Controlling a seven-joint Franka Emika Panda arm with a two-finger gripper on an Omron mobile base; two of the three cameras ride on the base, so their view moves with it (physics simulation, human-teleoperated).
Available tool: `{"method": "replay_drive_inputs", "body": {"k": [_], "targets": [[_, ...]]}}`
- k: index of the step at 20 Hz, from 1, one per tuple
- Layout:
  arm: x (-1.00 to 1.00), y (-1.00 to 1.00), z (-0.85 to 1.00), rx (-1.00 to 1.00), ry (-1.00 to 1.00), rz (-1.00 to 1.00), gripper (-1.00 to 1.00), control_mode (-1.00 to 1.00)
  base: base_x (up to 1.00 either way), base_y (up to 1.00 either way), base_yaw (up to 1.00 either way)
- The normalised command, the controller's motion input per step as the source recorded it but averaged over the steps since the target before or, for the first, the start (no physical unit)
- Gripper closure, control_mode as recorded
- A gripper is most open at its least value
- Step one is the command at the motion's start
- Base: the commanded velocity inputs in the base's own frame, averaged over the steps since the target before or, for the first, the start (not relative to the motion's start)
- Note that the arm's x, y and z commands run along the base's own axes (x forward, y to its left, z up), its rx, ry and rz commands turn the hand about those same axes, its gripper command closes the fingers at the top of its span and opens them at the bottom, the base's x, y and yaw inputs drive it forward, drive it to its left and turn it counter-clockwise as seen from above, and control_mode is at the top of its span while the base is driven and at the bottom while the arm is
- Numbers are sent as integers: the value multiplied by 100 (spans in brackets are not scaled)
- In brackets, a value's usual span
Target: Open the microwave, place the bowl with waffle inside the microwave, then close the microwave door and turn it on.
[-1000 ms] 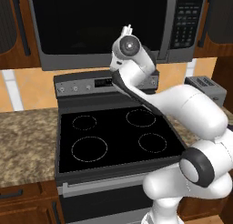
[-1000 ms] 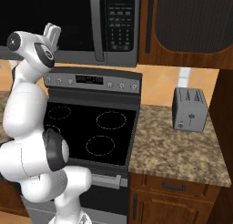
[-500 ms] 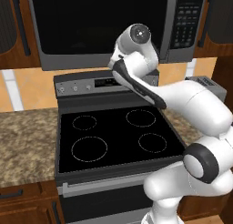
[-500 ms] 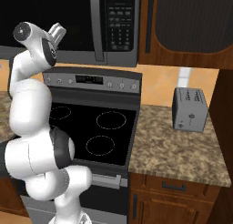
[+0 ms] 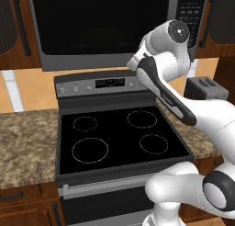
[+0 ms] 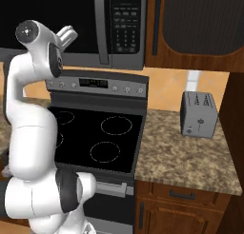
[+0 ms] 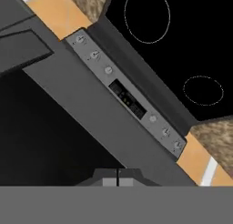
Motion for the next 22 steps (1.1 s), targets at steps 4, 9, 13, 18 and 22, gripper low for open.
{"method": "replay_drive_inputs", "body": {"k": [4, 9, 13, 18, 22], "targets": [[-100, -100, 17, 23, -23, 2, 100, -100, 0, 0, 0], [-94, -100, 42, 24, -16, 0, 100, -100, 0, 0, 0], [-77, -100, 37, 3, -15, 4, 100, -100, 0, 0, 0], [-36, -95, 23, 1, -18, 0, 100, -100, 0, 0, 0], [-20, -60, 0, -16, -17, 0, 100, -100, 0, 0, 0]]}}
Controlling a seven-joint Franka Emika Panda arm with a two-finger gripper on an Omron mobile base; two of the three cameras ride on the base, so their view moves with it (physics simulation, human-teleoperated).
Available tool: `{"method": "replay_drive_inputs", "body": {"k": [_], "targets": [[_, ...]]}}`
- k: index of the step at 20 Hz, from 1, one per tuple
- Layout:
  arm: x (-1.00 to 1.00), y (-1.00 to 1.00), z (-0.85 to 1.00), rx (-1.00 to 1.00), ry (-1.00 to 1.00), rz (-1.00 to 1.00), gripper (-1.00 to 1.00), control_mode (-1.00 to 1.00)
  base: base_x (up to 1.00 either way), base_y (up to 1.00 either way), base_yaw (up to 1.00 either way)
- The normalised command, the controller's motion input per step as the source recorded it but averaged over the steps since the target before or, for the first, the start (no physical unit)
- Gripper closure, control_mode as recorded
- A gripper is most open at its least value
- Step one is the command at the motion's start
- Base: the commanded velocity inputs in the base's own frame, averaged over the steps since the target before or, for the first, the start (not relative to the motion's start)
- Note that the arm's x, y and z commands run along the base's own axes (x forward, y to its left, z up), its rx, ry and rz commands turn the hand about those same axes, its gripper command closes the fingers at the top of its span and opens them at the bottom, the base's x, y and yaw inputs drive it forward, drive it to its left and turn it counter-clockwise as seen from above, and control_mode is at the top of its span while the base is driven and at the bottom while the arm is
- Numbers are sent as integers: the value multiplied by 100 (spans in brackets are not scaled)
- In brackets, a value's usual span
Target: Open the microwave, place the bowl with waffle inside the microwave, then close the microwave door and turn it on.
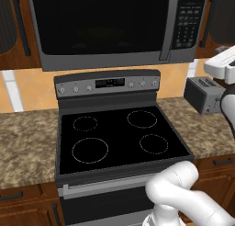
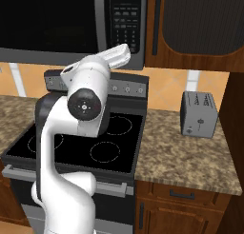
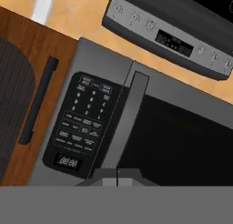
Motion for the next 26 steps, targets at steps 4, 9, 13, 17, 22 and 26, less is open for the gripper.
{"method": "replay_drive_inputs", "body": {"k": [4, 9, 13, 17, 22, 26], "targets": [[-4, -4, -26, -43, -8, 0, 100, -100, 0, 0, 0], [1, 8, -34, -60, -1, 1, 100, -100, 0, 0, 0], [4, -28, 2, -43, 0, 0, 100, -100, 0, 0, 0], [26, -57, 0, -23, 0, 0, 100, -100, 0, 0, 0], [52, -78, 3, 7, 0, -2, 100, -100, 0, 0, 0], [31, -29, 0, 4, 0, 0, 100, -100, 0, 0, 0]]}}
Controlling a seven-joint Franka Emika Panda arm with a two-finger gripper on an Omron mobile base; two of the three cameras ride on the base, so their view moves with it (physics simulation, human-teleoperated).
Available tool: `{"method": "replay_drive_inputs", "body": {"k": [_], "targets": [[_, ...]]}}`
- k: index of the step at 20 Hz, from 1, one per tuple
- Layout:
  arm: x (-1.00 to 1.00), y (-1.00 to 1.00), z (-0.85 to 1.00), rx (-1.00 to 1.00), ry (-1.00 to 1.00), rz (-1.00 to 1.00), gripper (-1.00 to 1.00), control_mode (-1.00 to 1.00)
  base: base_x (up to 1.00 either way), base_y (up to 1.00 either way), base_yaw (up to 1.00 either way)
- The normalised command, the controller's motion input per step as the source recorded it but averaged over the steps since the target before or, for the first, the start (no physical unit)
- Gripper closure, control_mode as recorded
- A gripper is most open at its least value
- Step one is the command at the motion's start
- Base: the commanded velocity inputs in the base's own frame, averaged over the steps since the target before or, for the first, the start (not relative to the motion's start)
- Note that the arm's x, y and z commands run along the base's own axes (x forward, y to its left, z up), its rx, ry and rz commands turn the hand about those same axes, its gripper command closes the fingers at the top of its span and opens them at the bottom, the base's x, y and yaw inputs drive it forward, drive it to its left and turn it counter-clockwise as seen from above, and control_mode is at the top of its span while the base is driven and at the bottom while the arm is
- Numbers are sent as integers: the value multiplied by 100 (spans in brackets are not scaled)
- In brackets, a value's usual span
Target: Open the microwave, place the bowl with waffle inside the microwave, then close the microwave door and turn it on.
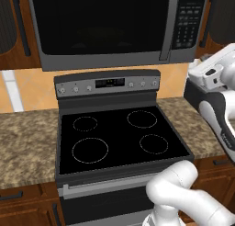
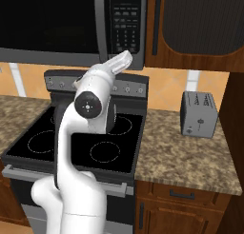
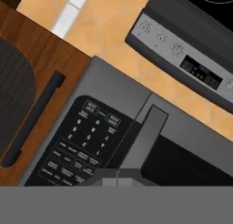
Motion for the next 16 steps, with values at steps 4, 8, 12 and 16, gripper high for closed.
{"method": "replay_drive_inputs", "body": {"k": [4, 8, 12, 16], "targets": [[21, 3, 0, -1, 0, 1, 100, -100, 0, 0, 0], [41, 4, 4, -2, 0, 0, 100, -100, 0, 0, 0], [48, 0, 12, 0, 0, 0, 100, -100, 0, 0, 0], [59, 0, 2, 0, 0, 0, 100, -100, 0, 0, 0]]}}
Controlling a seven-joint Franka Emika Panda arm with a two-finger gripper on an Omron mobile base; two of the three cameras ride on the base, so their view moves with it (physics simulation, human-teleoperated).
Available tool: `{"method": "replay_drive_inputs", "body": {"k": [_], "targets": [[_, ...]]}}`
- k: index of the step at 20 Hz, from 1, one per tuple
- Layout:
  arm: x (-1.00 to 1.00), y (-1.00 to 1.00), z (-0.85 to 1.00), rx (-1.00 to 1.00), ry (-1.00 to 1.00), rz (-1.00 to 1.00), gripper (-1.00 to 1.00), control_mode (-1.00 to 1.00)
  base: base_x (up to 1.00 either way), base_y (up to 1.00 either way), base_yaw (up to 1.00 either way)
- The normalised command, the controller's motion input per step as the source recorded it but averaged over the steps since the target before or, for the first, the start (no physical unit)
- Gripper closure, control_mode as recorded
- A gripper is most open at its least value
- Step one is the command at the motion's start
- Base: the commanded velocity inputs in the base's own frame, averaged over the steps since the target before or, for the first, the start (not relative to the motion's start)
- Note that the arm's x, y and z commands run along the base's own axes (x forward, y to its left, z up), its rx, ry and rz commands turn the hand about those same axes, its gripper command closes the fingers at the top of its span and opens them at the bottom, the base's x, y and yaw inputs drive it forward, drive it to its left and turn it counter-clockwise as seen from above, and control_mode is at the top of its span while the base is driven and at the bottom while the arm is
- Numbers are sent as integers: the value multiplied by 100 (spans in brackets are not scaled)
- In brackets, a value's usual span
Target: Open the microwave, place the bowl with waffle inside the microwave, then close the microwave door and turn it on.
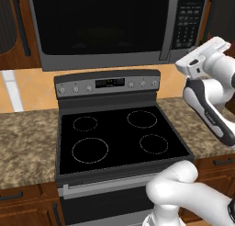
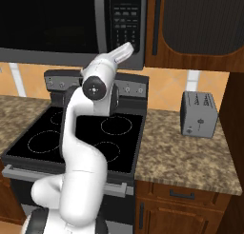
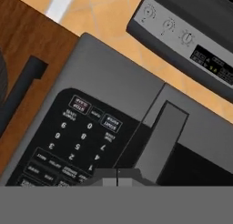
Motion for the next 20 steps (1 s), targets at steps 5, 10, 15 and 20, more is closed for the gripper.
{"method": "replay_drive_inputs", "body": {"k": [5, 10, 15, 20], "targets": [[60, 0, 0, -2, 0, 1, 100, -100, 0, 0, 0], [60, -20, -2, -3, 4, 0, 100, -100, 0, 0, 0], [45, -43, -9, -2, 1, 0, 100, -100, 0, 0, 0], [54, -10, -10, -3, 1, 2, 100, -100, 0, 0, 0]]}}
